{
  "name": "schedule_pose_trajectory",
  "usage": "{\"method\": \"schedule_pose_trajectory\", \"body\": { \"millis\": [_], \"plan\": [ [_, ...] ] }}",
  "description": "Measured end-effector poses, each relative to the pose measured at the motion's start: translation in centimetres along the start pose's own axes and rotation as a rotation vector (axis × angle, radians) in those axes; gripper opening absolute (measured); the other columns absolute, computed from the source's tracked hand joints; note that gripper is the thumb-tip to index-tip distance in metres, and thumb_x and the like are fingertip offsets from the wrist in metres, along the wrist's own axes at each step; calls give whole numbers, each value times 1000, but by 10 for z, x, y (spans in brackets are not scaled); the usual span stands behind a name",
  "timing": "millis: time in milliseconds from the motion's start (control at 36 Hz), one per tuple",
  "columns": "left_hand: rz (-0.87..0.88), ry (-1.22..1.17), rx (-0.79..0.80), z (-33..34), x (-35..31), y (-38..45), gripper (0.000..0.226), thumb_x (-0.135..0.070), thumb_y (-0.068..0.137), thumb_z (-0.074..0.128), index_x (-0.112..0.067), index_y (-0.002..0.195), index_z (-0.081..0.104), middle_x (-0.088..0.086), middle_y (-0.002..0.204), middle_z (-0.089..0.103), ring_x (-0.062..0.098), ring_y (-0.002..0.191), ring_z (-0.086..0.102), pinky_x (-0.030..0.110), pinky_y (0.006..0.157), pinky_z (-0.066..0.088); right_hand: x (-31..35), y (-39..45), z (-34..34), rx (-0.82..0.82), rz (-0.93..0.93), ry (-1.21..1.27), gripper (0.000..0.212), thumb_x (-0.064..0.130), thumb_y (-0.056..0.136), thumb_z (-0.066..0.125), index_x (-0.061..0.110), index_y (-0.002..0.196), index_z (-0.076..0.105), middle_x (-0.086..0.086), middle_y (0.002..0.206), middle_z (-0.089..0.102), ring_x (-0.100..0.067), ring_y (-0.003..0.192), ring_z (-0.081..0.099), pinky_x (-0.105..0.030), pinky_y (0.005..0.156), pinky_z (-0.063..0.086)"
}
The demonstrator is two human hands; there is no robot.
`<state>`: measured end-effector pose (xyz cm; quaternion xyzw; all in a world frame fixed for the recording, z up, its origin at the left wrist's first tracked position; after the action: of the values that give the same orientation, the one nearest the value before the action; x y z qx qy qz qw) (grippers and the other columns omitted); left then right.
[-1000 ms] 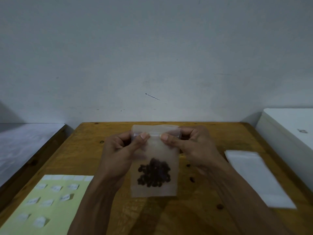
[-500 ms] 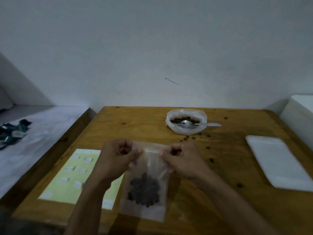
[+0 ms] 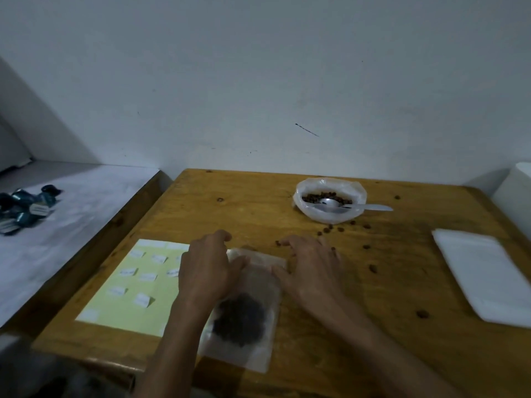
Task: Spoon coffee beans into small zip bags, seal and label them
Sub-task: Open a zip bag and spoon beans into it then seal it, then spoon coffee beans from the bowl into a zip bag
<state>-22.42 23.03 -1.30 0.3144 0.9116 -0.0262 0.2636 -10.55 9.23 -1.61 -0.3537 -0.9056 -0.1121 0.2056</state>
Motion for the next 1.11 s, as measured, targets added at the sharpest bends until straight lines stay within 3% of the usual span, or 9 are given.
{"method": "schedule_pose_trajectory", "body": {
  "millis": [250, 444, 528, 611, 694, 778, 833, 917, 1111],
  "plan": [
    [161, -140, -96, -9, -60, -1, 43, -44, 83, 74, -22, 120, 65, -8, 95, 67, 12, 88, 63, 31, 72, 52, -34, 0, -50, -182, 14, 124, 36, 52, 88, 65, 37, 121, 61, 17, 103, 62, -8, 106, 50, -33, 86, 47],
    [428, -320, -67, 12, -158, -19, 23, -37, 85, 73, -22, 102, 72, -14, 76, 64, -4, 74, 57, 13, 60, 42, -128, -21, -123, -429, 156, 252, 12, 41, 87, 71, 40, 94, 61, 21, 85, 61, -6, 88, 58, -32, 73, 50],
    [518, -344, 4, 35, -200, -30, 15, -34, 86, 73, -22, 95, 72, -16, 73, 61, -1, 70, 57, 18, 59, 46, -184, -30, -143, -479, 288, 192, 16, 44, 87, 69, 36, 100, 63, 17, 92, 65, -14, 91, 61, -32, 74, 48],
    [554, -318, 116, 67, -241, -38, 10, -36, 86, 72, -26, 89, 69, -14, 72, 61, 2, 70, 57, 25, 61, 50, -240, -34, -150, -406, 457, 104, 43, 46, 89, 68, 21, 124, 63, 2, 115, 67, -22, 108, 62, -32, 82, 47],
    [524, -266, 227, 106, -274, -37, 10, -38, 87, 70, -30, 88, 64, -13, 74, 61, 1, 71, 57, 26, 63, 52, -283, -38, -145, -306, 585, 26, 72, 64, 83, 62, 18, 137, 54, -5, 137, 58, -29, 125, 53, -41, 97, 47],
    [479, -222, 317, 147, -297, -31, 15, -40, 88, 70, -27, 95, 67, -12, 78, 61, 1, 69, 56, 22, 54, 44, -306, -39, -136, -221, 635, -43, 88, 80, 75, 49, 19, 138, 51, -9, 138, 56, -32, 126, 52, -43, 100, 48],
    [479, -144, 333, 169, -307, -27, 23, -47, 86, 68, -25, 93, 66, -9, 77, 60, 4, 66, 55, 21, 49, 40, -312, -39, -133, -212, 645, -42, 86, 81, 76, 50, 18, 134, 55, -9, 134, 59, -31, 123, 54, -43, 100, 48],
    [458, -36, 328, 194, -313, -20, 38, -58, 81, 67, -22, 94, 66, -3, 87, 66, 14, 75, 62, 32, 63, 55, -313, -39, -133, -251, 639, 7, 76, 72, 79, 58, 18, 133, 57, -6, 131, 61, -28, 122, 55, -43, 99, 49],
    [384, 7, 330, 208, -317, -17, 54, -57, 77, 74, -21, 115, 64, -1, 107, 68, 18, 91, 65, 40, 76, 58, -311, -43, -134, -320, 673, 108, 65, 55, 79, 73, 20, 131, 54, -5, 131, 55, -26, 125, 46, -39, 97, 45]
  ]
}}
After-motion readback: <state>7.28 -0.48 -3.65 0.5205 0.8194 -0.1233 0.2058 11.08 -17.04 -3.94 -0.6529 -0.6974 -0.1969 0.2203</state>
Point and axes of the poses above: each hand's wrist, its own y-axis towards the middle knuckle, its own z-axis out of the palm, x = y × z, the point moved 5 cm from there along y, towards the middle knuckle
